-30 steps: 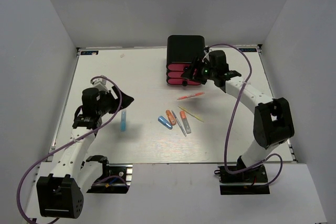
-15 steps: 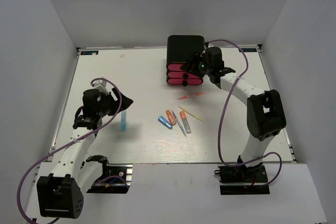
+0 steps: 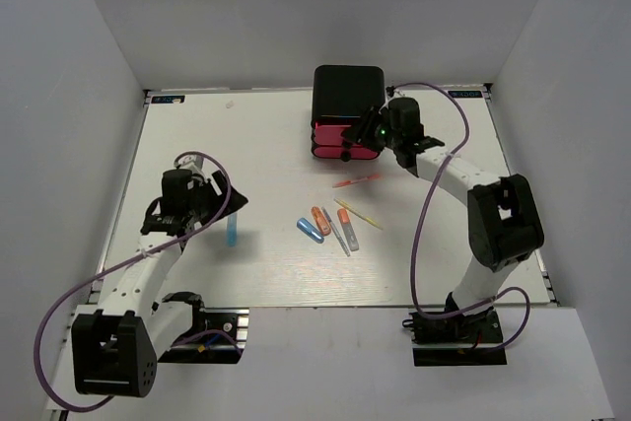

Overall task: Sort the stationery into containers
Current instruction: Open the drawer in the storage box, then pick up the pen from the center of the board.

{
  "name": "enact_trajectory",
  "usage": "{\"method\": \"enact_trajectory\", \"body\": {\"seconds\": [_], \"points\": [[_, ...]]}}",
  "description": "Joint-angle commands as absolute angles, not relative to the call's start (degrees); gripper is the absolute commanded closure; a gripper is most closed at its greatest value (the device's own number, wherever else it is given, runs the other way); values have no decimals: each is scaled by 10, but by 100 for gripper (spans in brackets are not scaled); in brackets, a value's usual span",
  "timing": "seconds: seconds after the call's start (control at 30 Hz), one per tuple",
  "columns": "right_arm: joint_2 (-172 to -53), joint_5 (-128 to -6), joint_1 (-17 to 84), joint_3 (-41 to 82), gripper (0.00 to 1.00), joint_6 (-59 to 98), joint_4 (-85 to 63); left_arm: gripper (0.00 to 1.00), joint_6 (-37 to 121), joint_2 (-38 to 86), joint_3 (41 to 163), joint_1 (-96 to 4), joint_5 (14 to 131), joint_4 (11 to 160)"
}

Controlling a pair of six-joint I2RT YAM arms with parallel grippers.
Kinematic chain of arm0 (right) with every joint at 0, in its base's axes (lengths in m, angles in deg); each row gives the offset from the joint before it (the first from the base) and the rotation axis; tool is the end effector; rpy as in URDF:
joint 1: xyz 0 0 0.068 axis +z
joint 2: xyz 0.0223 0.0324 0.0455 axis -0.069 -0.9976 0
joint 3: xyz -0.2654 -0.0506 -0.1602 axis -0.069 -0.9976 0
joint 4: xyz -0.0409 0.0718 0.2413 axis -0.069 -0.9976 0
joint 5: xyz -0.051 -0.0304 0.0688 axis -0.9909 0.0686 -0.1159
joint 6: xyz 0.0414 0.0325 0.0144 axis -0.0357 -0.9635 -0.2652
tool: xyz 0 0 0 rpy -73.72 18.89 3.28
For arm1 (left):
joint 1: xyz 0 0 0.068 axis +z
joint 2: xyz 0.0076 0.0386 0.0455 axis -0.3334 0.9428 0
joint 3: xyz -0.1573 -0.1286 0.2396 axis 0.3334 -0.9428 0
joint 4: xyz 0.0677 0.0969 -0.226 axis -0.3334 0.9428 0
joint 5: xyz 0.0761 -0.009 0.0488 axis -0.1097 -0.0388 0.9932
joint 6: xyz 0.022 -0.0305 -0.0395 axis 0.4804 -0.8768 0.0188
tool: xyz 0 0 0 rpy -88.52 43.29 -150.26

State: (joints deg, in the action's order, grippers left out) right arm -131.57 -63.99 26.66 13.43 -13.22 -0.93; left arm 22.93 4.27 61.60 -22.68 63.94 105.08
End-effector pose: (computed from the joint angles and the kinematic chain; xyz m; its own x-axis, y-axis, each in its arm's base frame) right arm 0.3752 0.1643 0.2999 -0.6127 0.4250 -0.6663 -0.1867 0.7414 0.6445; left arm 0.1707 -0.0201 0.2540 -0.7027 -0.4455 -0.5548 -0.0982 0.8330 -0.5445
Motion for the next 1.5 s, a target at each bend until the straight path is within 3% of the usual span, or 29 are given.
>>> {"method": "enact_trajectory", "body": {"seconds": [0.0,0.17,0.27,0.3,0.37,0.47,0.7,0.9,1.1,1.2,1.37,1.47], "points": [[-1261,-618,274,91,80,-124,-9,20,246,65,647,-226,671,1086],[-1215,-612,283,35,76,-130,-11,20,246,101,653,-232,688,1091],[-1218,-612,283,34,64,-131,-7,20,251,127,653,-232,694,1083],[-1220,-612,283,37,53,-131,-7,20,251,133,653,-232,694,1083],[-1221,-605,282,45,43,-124,-5,20,256,144,658,-232,699,1069],[-1223,-592,282,50,31,-116,-7,21,262,167,665,-232,713,1069],[-1199,-555,282,25,20,-68,-35,26,274,224,681,-242,761,1091],[-1169,-537,283,-7,19,-20,-50,31,290,274,698,-260,790,1097],[-1132,-532,286,-32,16,77,-42,36,303,329,752,-284,838,1135],[-1108,-531,286,-45,10,166,-34,39,303,359,772,-300,865,1155],[-1049,-540,281,-100,10,290,31,48,303,392,778,-320,885,1173],[-1045,-524,280,-98,10,323,16,64,303,392,760,-330,885,1173]]}}
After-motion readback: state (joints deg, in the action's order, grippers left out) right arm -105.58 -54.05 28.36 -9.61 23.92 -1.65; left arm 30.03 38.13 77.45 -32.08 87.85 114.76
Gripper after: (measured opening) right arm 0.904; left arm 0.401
